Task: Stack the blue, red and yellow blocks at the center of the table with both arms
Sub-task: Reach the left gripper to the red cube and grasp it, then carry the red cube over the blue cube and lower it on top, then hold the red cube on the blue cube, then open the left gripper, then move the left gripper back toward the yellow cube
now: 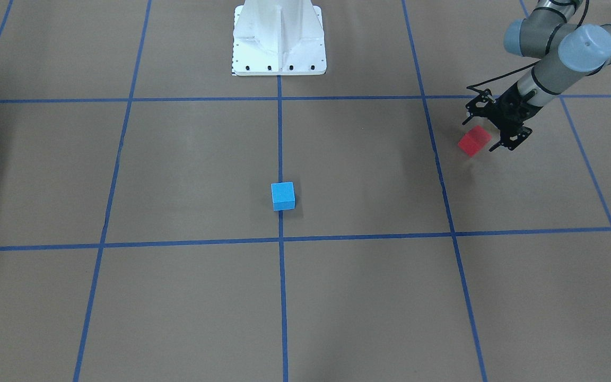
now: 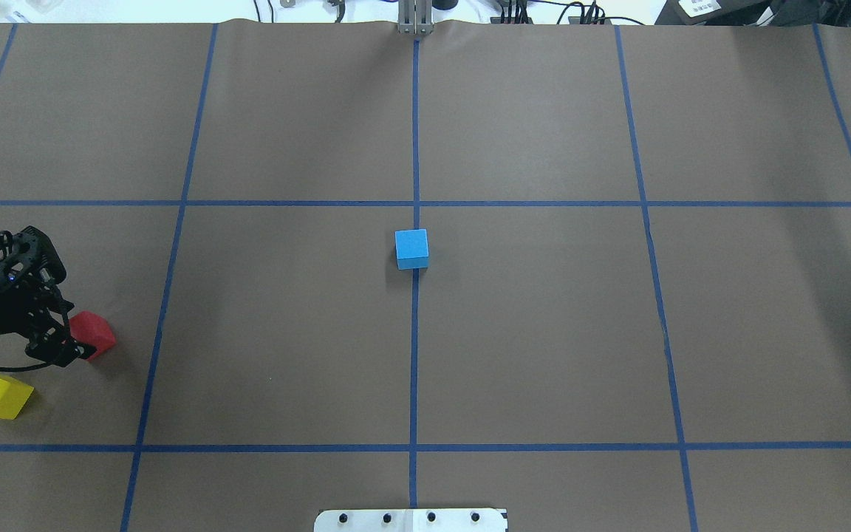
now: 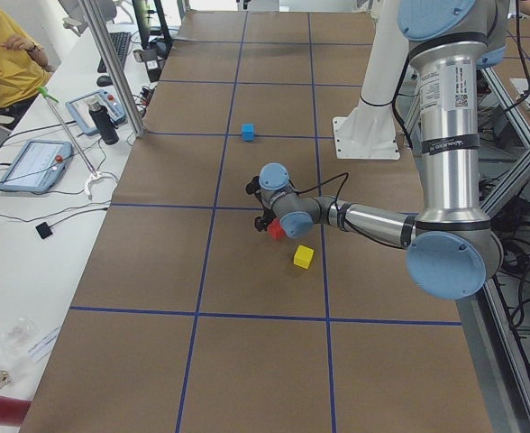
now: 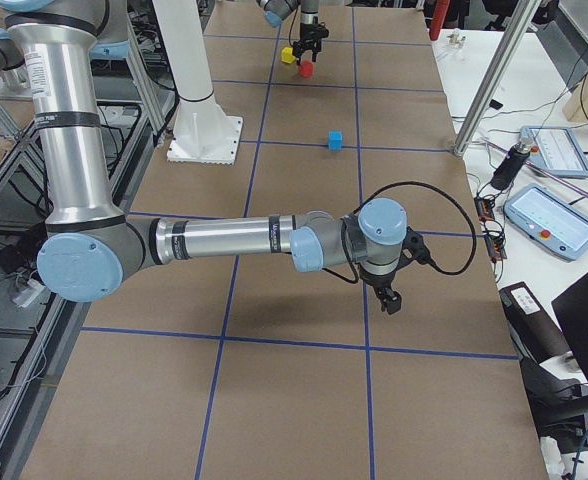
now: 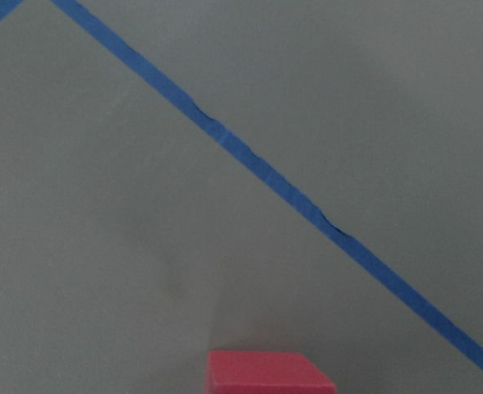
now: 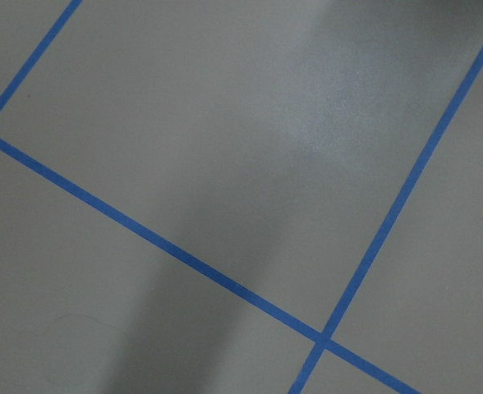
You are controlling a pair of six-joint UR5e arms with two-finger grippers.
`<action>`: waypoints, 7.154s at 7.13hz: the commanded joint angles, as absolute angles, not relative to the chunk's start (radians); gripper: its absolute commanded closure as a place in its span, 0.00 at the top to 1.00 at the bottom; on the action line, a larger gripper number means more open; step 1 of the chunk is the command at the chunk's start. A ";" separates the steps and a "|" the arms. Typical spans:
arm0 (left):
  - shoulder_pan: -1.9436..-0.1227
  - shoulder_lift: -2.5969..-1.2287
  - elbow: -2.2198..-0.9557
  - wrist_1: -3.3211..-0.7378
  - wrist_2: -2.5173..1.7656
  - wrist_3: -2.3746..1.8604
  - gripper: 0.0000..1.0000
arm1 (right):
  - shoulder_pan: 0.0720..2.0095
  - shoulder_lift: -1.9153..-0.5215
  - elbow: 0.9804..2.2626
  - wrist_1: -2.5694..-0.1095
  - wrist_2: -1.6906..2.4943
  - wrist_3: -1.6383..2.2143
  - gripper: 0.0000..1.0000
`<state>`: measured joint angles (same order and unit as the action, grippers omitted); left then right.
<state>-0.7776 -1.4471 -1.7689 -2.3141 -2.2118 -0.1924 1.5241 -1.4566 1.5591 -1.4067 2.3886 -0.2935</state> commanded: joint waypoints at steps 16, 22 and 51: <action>-0.653 -2.438 -1.616 -1.428 -1.996 -1.044 0.00 | 1.597 -1.562 1.505 -1.404 2.353 -0.147 1.00; -0.592 -2.574 -1.355 -1.546 -1.913 -1.135 0.00 | 1.597 -1.562 1.506 -1.404 2.353 -0.149 1.00; -0.679 -2.233 -1.849 -1.394 -1.920 -0.811 1.00 | 1.601 -1.574 1.506 -1.404 2.353 -0.155 1.00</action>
<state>-0.6246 -2.3754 -1.6819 -1.4281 -1.8913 -0.9422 1.5982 -1.5637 1.5059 -1.4036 2.3531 -0.1529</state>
